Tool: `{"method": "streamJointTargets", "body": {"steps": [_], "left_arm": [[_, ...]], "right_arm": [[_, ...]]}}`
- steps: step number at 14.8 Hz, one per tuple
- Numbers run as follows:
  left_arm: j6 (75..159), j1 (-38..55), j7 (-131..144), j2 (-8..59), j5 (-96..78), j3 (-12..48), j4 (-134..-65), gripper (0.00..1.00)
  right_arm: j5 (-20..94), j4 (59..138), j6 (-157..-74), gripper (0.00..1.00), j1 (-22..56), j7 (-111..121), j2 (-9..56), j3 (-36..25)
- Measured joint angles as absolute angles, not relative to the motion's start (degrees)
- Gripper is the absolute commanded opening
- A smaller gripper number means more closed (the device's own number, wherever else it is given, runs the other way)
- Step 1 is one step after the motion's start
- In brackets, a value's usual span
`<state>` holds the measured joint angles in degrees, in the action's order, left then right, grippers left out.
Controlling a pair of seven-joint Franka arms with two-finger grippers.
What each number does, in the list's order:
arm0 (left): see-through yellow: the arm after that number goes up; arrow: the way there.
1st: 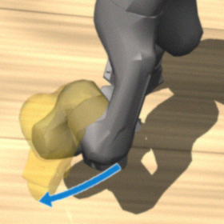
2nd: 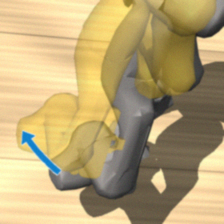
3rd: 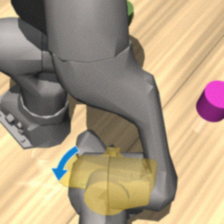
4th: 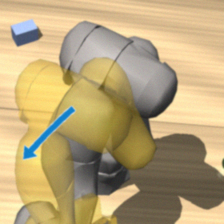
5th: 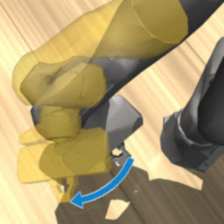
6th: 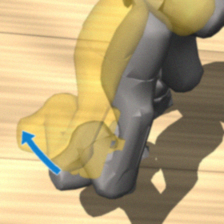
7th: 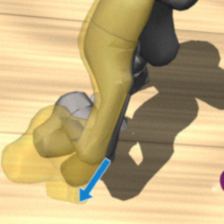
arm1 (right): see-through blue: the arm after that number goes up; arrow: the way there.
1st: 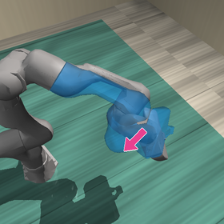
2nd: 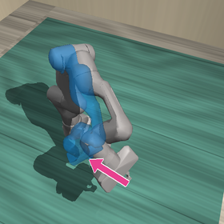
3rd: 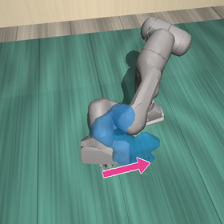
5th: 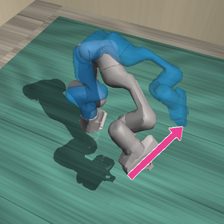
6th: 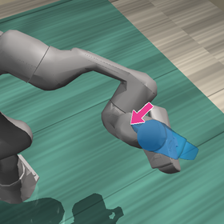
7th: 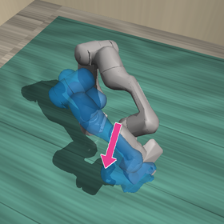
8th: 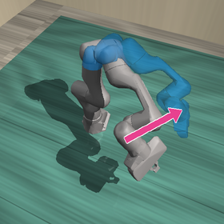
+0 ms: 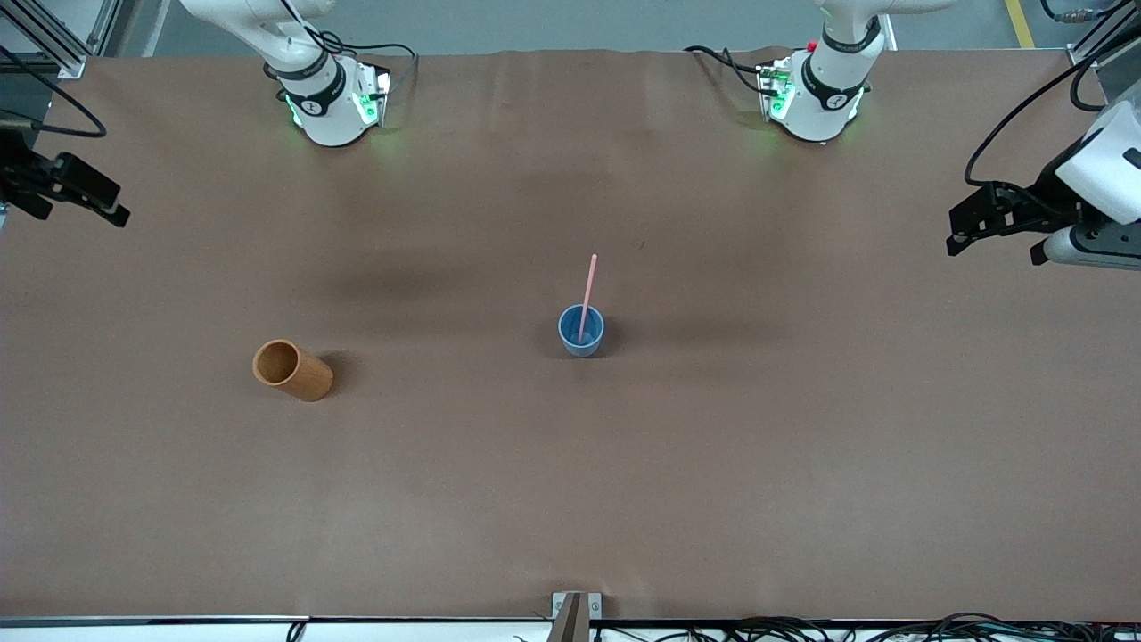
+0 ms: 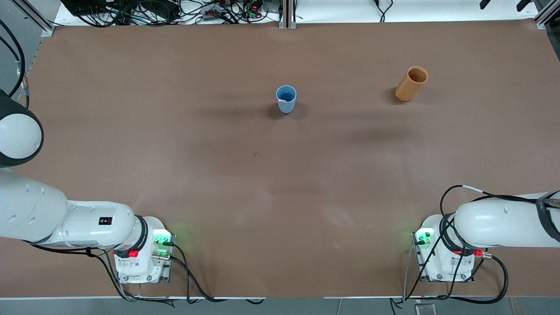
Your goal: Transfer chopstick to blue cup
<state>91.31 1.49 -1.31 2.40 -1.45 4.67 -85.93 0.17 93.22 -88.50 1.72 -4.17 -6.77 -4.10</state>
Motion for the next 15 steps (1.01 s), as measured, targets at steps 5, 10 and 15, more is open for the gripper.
{"method": "streamJointTargets", "body": {"steps": [5,10,15], "left_arm": [[91.3,1.5,-1.6,3.0,-1.5,4.7,-85.6,1.00],[91.3,1.4,-3.8,3.2,-1.5,4.7,-85.5,1.00],[91.4,1.4,-3.8,3.4,-1.5,4.7,-85.5,1.00]], "right_arm": [[0.2,87.1,-86.4,1.00,-1.0,1.2,-7.2,-4.0],[0.3,84.9,-84.5,1.00,-1.5,1.9,-4.9,-3.6],[0.3,83.7,-83.7,1.00,-0.7,2.4,-2.4,-2.4]]}}
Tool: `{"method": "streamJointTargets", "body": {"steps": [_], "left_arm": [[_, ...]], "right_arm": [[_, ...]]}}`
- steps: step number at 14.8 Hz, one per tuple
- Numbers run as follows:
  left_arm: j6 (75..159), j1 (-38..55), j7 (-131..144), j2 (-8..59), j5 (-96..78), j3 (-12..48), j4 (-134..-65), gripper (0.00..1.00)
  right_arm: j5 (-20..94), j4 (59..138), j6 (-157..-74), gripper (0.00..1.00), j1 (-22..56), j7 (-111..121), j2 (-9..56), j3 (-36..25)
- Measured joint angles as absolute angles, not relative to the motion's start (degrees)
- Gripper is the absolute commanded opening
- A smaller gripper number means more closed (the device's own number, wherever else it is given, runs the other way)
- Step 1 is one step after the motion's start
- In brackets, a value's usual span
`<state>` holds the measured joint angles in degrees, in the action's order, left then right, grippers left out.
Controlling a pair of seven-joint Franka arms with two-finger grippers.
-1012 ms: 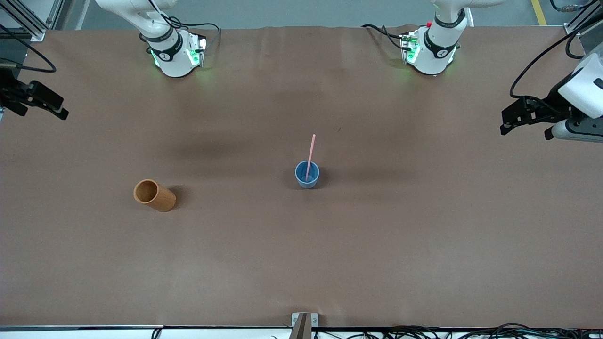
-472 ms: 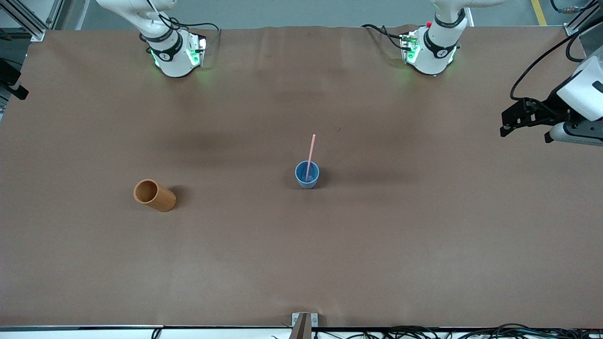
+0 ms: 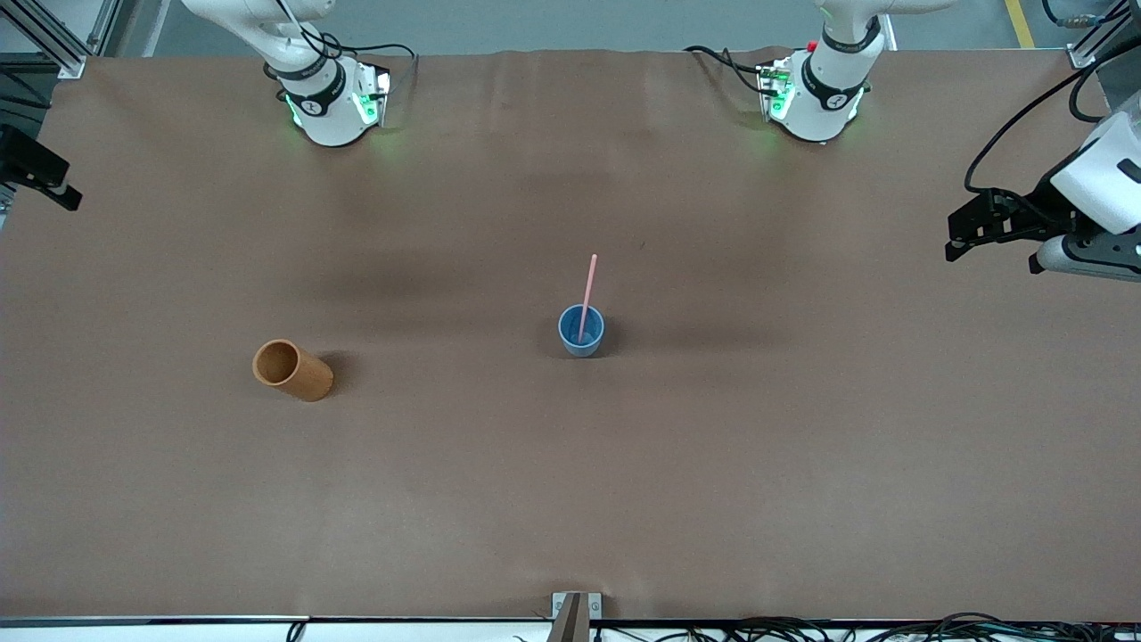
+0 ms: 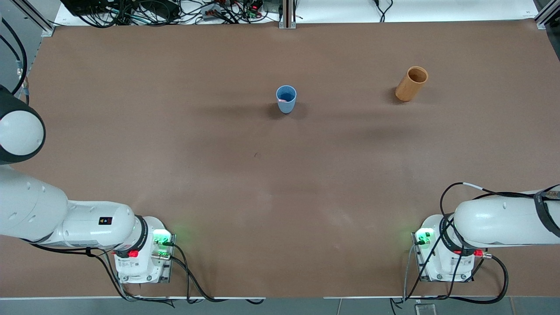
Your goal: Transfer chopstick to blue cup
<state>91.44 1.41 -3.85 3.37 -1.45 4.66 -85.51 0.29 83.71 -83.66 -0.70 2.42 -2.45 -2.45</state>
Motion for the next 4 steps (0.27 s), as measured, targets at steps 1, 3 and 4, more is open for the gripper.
{"method": "streamJointTargets", "body": {"steps": [1,3,4], "left_arm": [[91.4,1.4,-3.8,3.4,-1.5,4.7,-85.5,1.00],[91.4,1.4,-3.8,3.4,-1.5,4.7,-85.5,1.00],[91.4,1.4,-3.8,3.4,-1.5,4.7,-85.5,1.00]], "right_arm": [[0.3,83.7,-83.6,1.00,-0.5,2.4,-2.4,-2.4],[0.3,83.7,-83.5,1.00,-0.4,2.4,-2.4,-2.4],[0.3,83.7,-83.5,1.00,-0.5,2.4,-2.4,-2.5]]}}
